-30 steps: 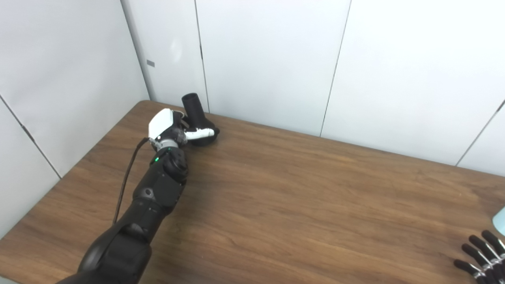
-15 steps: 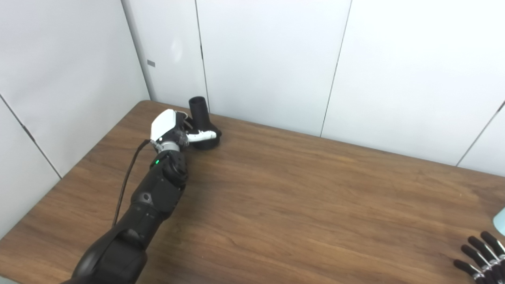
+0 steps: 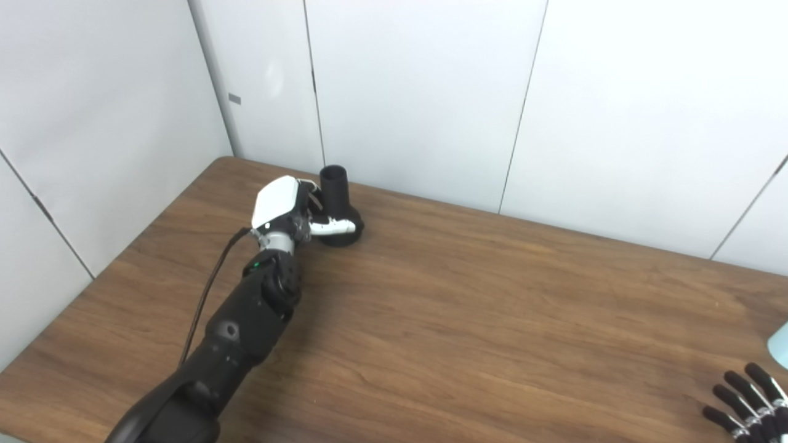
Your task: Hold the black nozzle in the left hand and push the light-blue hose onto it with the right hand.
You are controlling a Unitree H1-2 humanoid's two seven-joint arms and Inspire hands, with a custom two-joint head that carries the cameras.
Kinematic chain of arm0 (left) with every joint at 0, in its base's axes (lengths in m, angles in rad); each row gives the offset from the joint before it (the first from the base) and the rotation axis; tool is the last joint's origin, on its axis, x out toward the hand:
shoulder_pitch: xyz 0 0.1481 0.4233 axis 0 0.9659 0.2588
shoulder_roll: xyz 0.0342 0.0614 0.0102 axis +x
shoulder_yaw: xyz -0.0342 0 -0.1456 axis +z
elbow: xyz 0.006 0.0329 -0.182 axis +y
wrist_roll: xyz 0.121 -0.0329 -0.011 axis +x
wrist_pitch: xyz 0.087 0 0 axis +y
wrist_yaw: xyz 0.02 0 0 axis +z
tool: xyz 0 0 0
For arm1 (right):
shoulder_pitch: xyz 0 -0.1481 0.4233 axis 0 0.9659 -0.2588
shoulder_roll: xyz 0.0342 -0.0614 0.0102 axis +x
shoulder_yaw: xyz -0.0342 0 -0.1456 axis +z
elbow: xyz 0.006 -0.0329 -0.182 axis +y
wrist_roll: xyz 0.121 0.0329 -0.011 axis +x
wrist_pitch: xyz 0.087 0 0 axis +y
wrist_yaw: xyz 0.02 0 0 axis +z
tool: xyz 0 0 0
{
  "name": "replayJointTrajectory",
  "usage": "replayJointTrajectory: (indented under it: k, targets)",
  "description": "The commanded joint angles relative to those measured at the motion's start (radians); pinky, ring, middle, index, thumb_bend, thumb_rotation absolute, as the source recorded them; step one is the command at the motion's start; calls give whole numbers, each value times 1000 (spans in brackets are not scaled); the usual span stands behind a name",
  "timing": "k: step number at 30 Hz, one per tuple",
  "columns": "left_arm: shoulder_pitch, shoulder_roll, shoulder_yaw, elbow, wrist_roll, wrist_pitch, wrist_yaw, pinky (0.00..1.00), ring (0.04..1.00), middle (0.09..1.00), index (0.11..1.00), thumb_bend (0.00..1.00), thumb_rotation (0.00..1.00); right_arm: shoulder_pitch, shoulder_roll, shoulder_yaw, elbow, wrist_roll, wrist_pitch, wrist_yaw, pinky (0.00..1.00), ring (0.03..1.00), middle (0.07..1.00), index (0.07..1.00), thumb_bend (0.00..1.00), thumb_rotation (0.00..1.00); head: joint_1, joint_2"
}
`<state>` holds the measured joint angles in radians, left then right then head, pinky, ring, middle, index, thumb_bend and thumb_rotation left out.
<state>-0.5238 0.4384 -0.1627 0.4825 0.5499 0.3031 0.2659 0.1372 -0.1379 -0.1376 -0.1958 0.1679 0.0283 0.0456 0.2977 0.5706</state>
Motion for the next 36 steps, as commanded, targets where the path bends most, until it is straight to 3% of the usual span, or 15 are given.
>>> replayJointTrajectory:
  k: [1,7,11,14,27,33,36]
  targets:
    - [-10,1,-18,-40,42,-2,6,493,464,460,514,504,0,8,5,11,-22,-10,13,4,746,849,858,903,681,917,-6,3]
    - [38,-20,-29,-157,52,19,-37,568,485,470,500,504,0,8,16,19,-38,-12,11,-4,824,898,897,952,550,950,-46,14]
    - [71,-32,-43,-258,81,70,-82,475,449,440,514,504,0,9,18,24,-39,-20,6,-3,849,909,907,969,497,973,-78,21]
    - [110,-50,-60,-340,102,64,-95,471,459,419,515,502,0,8,19,25,-24,-32,-14,-5,851,916,916,981,482,986,-102,27]
    - [220,-139,-117,-548,164,74,-193,529,470,484,489,506,0,-10,57,29,0,-53,-46,-23,836,904,911,965,520,965,-224,47]
    - [273,-168,-166,-575,195,0,-191,501,469,487,488,506,0,-26,80,31,-12,-83,-44,-55,799,877,888,940,547,951,-294,64]
    - [294,-184,-186,-597,211,-5,-210,506,470,503,481,505,0,-33,88,32,-29,-88,-27,-66,787,870,885,940,551,956,-311,69]
